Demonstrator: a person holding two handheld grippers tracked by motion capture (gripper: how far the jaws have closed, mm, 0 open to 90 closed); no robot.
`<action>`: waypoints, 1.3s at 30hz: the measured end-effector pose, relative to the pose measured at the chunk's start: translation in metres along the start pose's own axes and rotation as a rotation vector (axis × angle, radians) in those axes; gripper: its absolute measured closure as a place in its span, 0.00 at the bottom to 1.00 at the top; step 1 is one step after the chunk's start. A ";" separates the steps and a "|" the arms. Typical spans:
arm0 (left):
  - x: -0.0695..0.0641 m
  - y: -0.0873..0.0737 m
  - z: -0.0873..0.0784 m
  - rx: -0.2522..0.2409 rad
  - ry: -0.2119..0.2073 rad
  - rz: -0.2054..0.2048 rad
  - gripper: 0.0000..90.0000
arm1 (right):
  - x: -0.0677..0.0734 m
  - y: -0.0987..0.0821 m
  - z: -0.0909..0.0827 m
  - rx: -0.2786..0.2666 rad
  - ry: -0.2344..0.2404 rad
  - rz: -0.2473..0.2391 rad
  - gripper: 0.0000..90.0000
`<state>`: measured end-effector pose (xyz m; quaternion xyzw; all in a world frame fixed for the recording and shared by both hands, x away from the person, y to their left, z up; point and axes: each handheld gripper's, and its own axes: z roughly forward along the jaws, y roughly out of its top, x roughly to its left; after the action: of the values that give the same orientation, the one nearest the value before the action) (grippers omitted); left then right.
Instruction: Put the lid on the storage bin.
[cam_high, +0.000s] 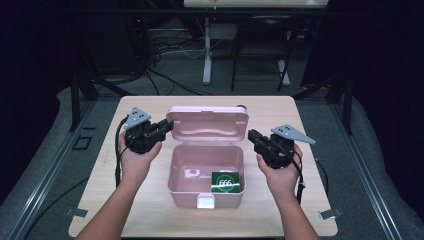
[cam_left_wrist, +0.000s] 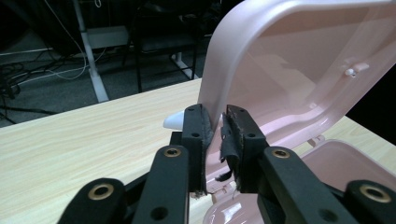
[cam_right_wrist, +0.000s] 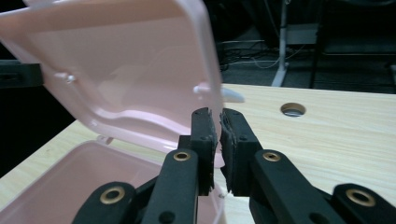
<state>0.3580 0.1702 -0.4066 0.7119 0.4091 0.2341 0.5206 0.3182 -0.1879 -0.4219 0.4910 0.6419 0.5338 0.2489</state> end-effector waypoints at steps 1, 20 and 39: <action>0.000 0.000 -0.001 -0.002 0.000 0.000 0.90 | -0.002 0.000 -0.001 -0.002 -0.003 0.007 0.92; -0.005 -0.002 -0.010 -0.004 -0.008 0.027 0.93 | -0.015 0.004 0.004 -0.026 -0.026 0.066 0.83; -0.010 -0.004 -0.026 -0.011 -0.049 0.027 0.87 | -0.014 0.003 0.003 -0.025 -0.021 0.060 0.80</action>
<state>0.3314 0.1772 -0.4002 0.7201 0.3853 0.2261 0.5309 0.3274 -0.1993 -0.4225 0.5126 0.6176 0.5437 0.2455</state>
